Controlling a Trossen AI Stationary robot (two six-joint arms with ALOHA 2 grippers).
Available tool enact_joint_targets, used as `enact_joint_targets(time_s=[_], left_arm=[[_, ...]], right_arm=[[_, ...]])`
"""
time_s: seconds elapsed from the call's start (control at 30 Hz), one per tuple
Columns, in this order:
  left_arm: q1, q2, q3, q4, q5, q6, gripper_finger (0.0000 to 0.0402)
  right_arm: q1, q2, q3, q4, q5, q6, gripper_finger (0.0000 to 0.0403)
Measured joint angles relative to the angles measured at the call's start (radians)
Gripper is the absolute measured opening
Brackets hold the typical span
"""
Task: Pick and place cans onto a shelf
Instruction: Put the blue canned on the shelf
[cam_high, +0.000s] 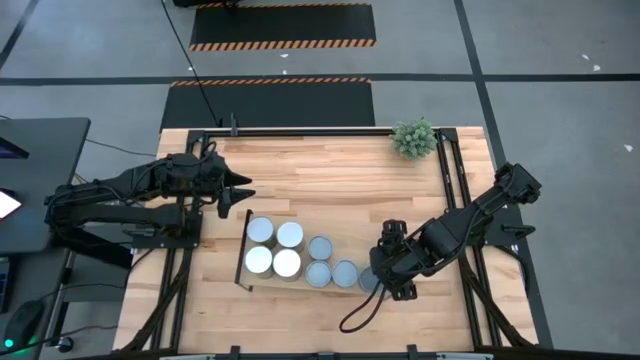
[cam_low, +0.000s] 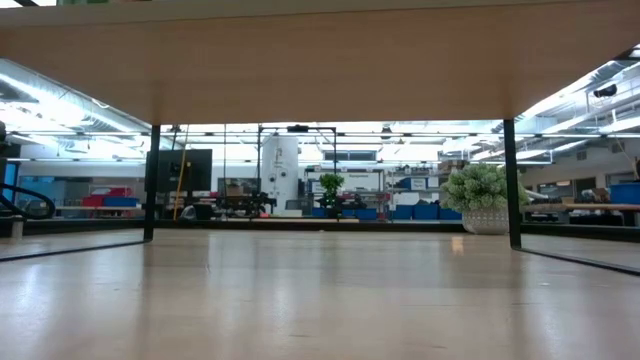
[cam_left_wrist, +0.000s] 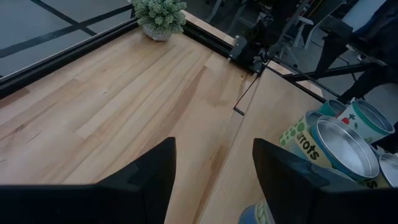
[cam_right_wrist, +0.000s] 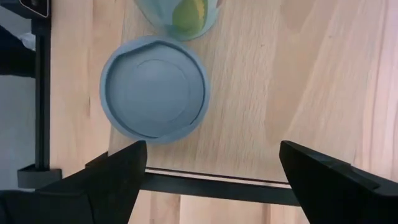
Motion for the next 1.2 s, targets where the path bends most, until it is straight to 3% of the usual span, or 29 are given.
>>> enact_joint_targets(time_s=[0.77,1.2], left_arm=[[0.0,0.0,0.0,0.0,0.0,0.0,0.022],[0.0,0.0,0.0,0.0,0.008,0.0,0.022]], right_arm=[[-0.015,0.0,-0.032,0.087,0.053,-0.055,0.0374],[-0.016,0.0,-0.025,0.004,0.021,-0.018,0.0374]])
